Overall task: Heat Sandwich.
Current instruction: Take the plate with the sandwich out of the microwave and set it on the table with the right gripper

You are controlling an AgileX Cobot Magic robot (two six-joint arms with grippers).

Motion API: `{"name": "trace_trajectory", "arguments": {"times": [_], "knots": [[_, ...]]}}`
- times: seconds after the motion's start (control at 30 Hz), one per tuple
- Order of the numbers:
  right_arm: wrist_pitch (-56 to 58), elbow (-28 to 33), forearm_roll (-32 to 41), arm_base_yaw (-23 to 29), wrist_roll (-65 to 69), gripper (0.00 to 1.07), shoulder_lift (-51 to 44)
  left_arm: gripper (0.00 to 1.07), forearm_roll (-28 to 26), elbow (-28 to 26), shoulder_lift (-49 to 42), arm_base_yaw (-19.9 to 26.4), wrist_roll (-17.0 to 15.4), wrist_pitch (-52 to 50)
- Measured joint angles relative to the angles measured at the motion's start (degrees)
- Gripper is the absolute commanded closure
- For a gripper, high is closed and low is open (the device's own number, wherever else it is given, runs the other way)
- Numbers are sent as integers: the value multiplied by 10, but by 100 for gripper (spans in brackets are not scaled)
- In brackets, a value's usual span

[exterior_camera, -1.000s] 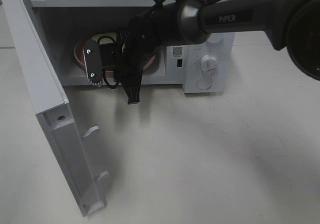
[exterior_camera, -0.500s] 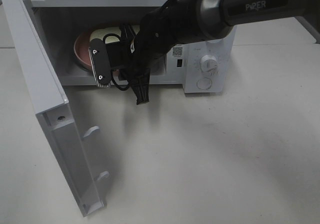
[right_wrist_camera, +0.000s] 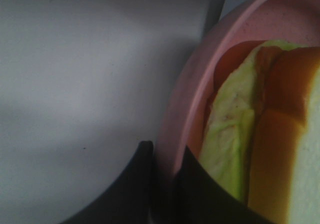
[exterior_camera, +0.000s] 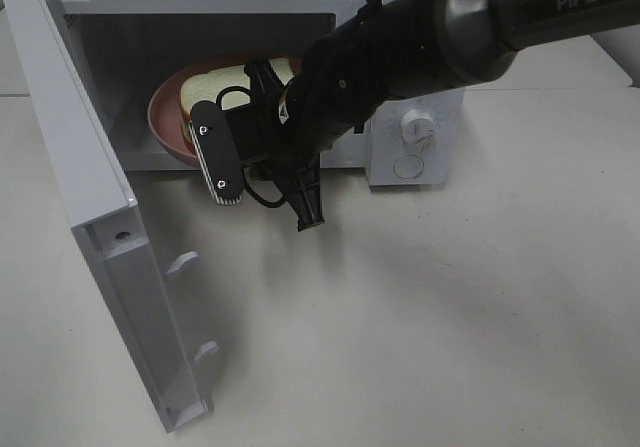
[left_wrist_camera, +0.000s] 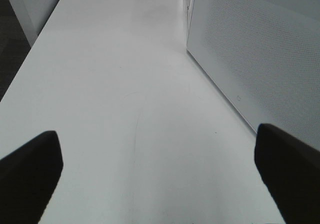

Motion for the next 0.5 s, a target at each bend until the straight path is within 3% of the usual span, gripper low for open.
{"name": "trace_trajectory", "arguments": {"times": [0.5], "knots": [[-13, 116, -2, 6, -13, 107, -95, 6, 0, 0, 0, 0, 0, 0]]}}
